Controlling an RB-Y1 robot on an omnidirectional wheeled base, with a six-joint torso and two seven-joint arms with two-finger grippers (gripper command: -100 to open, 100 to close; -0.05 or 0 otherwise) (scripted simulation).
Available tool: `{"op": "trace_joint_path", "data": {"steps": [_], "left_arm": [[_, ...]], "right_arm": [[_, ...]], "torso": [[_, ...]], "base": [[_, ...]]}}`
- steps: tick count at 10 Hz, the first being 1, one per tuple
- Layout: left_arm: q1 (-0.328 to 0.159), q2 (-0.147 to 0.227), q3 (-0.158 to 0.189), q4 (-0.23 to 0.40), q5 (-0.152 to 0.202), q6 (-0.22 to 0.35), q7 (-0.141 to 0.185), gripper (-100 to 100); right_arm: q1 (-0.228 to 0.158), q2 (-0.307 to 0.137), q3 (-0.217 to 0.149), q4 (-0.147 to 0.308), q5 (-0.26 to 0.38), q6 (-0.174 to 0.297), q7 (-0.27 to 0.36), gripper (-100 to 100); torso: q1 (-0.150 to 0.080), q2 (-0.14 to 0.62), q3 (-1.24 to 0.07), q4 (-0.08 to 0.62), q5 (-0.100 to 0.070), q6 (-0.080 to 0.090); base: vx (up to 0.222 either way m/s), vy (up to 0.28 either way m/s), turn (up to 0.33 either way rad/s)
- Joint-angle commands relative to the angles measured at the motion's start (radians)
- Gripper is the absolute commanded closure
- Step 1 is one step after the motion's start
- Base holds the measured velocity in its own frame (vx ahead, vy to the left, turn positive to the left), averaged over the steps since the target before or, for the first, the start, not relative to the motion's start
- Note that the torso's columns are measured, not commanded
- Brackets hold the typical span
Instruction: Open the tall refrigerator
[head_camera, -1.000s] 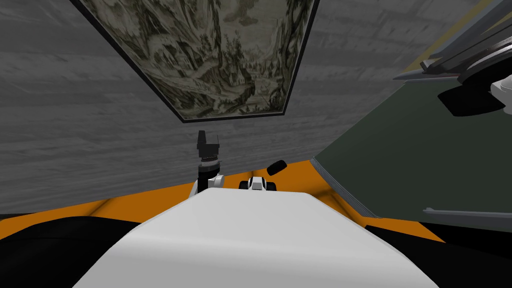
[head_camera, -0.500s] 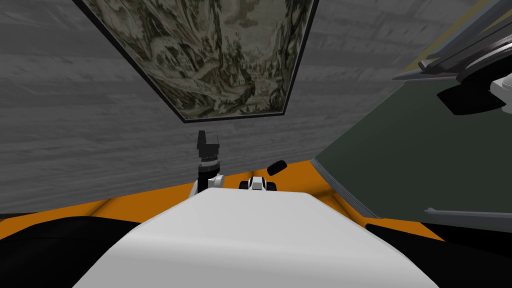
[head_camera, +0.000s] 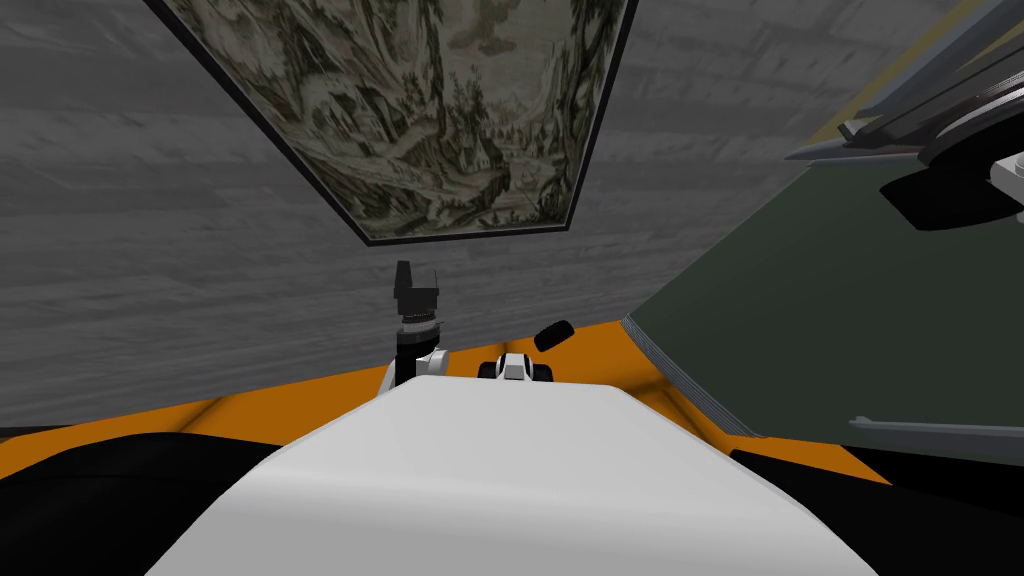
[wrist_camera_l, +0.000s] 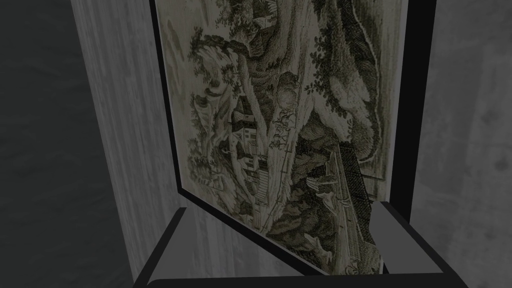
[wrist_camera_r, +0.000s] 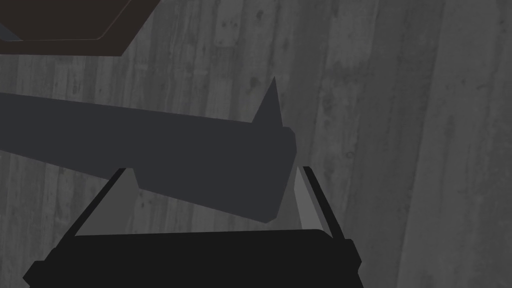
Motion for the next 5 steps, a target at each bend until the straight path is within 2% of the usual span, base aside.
{"op": "trace_joint_path", "data": {"steps": [1, 4, 5], "left_arm": [[0.000, 0.000, 0.000, 0.000, 0.000, 0.000, 0.000, 0], [0.000, 0.000, 0.000, 0.000, 0.000, 0.000, 0.000, 0], [0.000, 0.000, 0.000, 0.000, 0.000, 0.000, 0.000, 0]], "right_arm": [[-0.006, -0.033, -0.006, 0.012, -0.015, -0.029, -0.013, -100], [-0.006, -0.033, -0.006, 0.012, -0.015, -0.029, -0.013, -100], [-0.011, -0.054, -0.010, 0.021, -0.026, -0.048, -0.022, -100]], "torso": [[0.002, 0.000, 0.001, -0.002, -0.002, 0.000], [0.002, -0.003, -0.001, -0.004, -0.002, -0.002], [0.003, -0.002, -0.001, -0.004, -0.002, -0.002]], "base": [[0.004, 0.004, 0.012], [0.000, 0.000, 0.000], [0.009, 0.002, -0.002]]}}
